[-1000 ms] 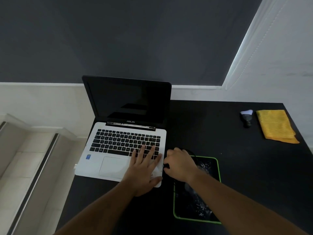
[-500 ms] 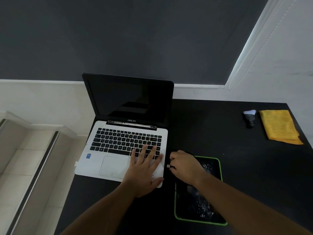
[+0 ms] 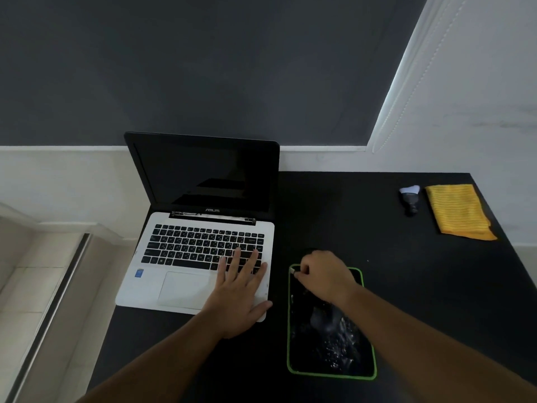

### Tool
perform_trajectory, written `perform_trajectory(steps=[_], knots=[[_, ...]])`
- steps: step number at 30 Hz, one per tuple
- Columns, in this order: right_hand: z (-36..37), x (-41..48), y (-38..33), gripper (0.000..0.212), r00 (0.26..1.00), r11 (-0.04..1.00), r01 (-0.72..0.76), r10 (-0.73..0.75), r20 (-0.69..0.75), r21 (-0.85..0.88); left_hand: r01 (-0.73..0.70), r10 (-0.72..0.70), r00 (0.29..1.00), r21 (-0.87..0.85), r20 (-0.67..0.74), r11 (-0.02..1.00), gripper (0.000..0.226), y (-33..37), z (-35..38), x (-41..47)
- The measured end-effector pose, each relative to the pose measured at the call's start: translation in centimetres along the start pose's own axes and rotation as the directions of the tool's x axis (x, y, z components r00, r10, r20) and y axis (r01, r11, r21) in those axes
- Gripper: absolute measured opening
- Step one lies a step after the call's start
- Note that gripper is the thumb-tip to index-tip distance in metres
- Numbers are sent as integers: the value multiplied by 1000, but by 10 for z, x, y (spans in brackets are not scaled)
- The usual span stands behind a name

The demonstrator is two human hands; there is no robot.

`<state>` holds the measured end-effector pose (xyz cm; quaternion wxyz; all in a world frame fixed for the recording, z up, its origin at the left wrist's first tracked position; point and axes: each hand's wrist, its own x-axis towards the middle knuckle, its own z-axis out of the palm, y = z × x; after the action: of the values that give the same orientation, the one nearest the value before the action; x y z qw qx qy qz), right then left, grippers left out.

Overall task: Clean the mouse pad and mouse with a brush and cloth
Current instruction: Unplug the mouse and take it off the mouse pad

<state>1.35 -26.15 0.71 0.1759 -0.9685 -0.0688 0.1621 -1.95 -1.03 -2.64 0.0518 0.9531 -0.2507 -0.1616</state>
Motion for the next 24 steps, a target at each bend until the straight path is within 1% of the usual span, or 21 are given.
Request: perform_trajectory(steps=[2,5,7,9,11,13,15,16,17,19,23,24], knots=[[-2,-1,9,31,999,999,-47,47,16,5,7,-14,997,-94,-74,996,78,13,-6,2],[-5,-1,18,30,997,996,-43,38,61,77,-30,-11,984,-222,-179,975,60,36,-11,8],[-9,-4,22,23,998,977,-43,31,61,207,-61,-13,975,-323,-221,944,47,51,-15,12],[-15,-8,28,19,999,939,-48,47,9,340,-29,-67,976,-432,-206,901,37,67,-19,15],[-23,-13,38,15,994,904,-61,95,-58,423,91,-187,974,-547,-124,832,29,80,-24,18],[-32,-19,52,11,981,893,-135,182,-70,429,274,-319,947,-636,47,722,22,88,-30,21],[-38,-23,69,15,961,914,-250,276,-36,318,436,-388,892,-668,231,603,22,92,-35,25],[-38,-26,77,21,947,920,-310,322,-13,239,484,-404,868,-672,288,561,23,93,-38,27],[-37,-29,85,27,932,918,-358,363,4,173,509,-413,854,-674,316,536,23,94,-39,29],[-30,-36,96,36,902,896,-431,431,31,107,541,-438,831,-679,343,496,21,93,-38,35],[-15,-50,100,44,875,867,-484,478,72,119,600,-487,770,-727,412,334,26,94,-32,45],[-12,-53,99,45,871,861,-491,486,65,132,612,-503,756,-724,419,318,25,95,-30,47]])
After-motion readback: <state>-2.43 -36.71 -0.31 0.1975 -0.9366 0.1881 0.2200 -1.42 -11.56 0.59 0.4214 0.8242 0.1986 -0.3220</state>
